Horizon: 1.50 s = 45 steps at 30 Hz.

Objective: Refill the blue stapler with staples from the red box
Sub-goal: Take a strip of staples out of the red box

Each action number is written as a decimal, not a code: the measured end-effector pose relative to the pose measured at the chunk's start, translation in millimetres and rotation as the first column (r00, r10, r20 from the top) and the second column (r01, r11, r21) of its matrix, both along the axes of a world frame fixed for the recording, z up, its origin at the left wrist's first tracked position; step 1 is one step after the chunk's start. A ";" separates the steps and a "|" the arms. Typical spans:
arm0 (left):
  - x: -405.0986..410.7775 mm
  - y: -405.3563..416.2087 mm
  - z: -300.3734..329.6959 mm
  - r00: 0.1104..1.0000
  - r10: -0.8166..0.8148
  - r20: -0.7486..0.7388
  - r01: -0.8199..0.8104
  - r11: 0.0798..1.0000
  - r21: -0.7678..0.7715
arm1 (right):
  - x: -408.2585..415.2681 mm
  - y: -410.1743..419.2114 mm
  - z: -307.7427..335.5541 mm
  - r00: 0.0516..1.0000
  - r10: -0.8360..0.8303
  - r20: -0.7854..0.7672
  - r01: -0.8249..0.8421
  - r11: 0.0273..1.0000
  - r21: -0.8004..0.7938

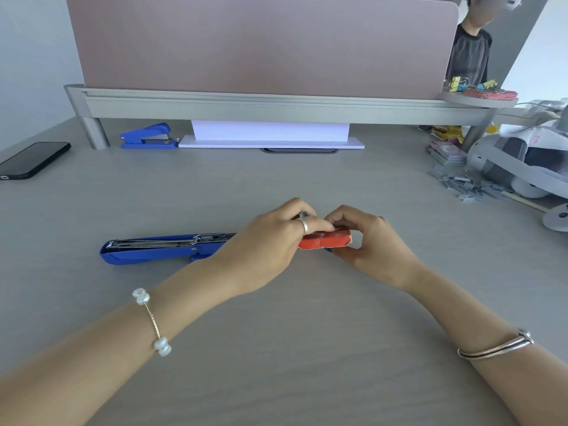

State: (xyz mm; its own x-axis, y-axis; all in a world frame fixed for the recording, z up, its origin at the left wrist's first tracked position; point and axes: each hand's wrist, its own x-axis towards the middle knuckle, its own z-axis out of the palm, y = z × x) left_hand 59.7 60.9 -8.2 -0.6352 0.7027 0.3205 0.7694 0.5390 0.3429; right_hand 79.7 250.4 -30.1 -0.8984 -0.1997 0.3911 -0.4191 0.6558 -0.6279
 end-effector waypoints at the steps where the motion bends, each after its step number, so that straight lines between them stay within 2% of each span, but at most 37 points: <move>1: 0.6 0.6 -1.4 1.000 -0.010 0.008 0.010 1.000 0.005 | 0.0 0.0 0.2 1.000 0.004 0.000 -0.004 1.000 0.002; 5: -0.2 0.8 -4.4 0.998 -0.038 0.049 0.035 0.997 0.066 | -0.4 0.2 -0.2 1.000 0.006 0.011 -0.006 1.000 0.001; 13: -4.9 -2.1 -3.5 0.995 -0.072 0.065 0.069 0.997 0.047 | 0.6 0.0 0.2 1.000 -0.004 0.017 0.004 1.000 -0.021; 22: -0.9 3.8 -6.8 0.994 -0.001 0.113 -0.028 0.967 0.254 | 0.9 -0.4 0.9 1.000 -0.012 0.005 0.012 1.000 -0.002; 27: -2.7 4.1 -7.9 0.963 -0.028 0.268 -0.072 0.932 0.355 | 1.4 -1.0 0.8 1.000 -0.007 0.001 0.007 1.000 0.000; 34: -1.5 3.8 -5.6 0.958 -0.053 0.281 -0.056 0.929 0.365 | 2.6 -2.3 2.3 1.000 -0.003 0.029 0.004 0.999 -0.032; 38: -3.0 4.9 -8.5 0.971 -0.013 0.241 -0.075 0.933 0.352 | 3.4 -3.8 2.4 0.999 0.002 0.038 0.000 0.999 -0.052; 45: -5.1 3.6 -8.0 0.961 0.015 0.274 -0.126 0.911 0.392 | 4.3 -4.3 4.2 1.000 0.000 0.029 0.001 0.999 -0.048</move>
